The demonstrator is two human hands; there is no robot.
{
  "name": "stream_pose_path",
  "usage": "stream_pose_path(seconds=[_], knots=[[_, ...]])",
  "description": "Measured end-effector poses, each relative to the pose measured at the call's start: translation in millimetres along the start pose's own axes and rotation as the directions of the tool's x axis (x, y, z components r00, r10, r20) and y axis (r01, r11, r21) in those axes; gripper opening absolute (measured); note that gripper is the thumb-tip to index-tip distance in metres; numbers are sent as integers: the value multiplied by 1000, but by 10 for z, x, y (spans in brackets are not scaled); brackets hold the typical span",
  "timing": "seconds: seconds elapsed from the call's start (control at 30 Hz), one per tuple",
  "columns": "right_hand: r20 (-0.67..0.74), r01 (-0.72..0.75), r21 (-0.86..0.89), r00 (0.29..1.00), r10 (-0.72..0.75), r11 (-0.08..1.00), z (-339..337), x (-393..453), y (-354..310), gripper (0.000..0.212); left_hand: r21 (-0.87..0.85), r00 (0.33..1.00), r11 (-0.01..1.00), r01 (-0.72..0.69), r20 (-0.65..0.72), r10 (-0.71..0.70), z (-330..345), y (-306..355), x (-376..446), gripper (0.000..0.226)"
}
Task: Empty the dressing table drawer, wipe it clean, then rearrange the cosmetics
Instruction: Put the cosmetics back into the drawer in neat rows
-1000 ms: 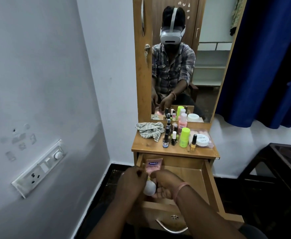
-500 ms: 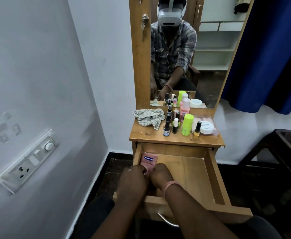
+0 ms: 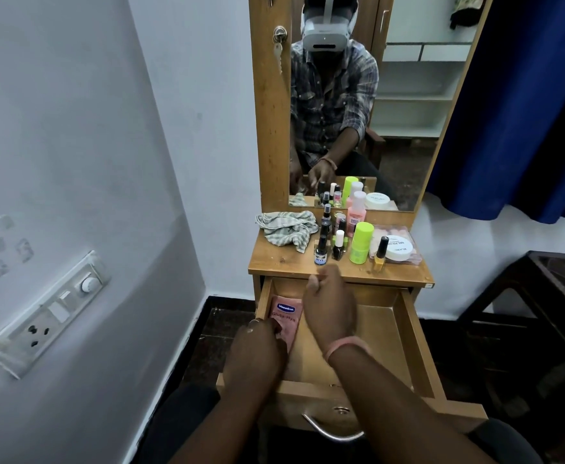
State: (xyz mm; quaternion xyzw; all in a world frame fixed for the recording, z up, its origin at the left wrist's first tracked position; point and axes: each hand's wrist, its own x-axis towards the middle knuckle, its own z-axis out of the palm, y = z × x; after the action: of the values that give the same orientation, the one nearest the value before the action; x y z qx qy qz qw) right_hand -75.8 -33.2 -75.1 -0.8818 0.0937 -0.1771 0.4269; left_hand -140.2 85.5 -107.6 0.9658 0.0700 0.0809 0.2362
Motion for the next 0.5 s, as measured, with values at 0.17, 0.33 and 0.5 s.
stream_pose_path(seconds=[0.17,0.33,0.5], knots=[[-95,131,-79,986,-139,988,-225,591,-103,35,-38,1000,999,-12,-23,12,15,-23,8,24],[0,253,-241,965,-261,937,-200,792,-119,35,-40,999,999,-18,-43,17,9,-21,23,24],[22,194,-136,981,-193,971,-113,786,-52,15,-42,999,999,-15,-41,13,8,-25,22,24]])
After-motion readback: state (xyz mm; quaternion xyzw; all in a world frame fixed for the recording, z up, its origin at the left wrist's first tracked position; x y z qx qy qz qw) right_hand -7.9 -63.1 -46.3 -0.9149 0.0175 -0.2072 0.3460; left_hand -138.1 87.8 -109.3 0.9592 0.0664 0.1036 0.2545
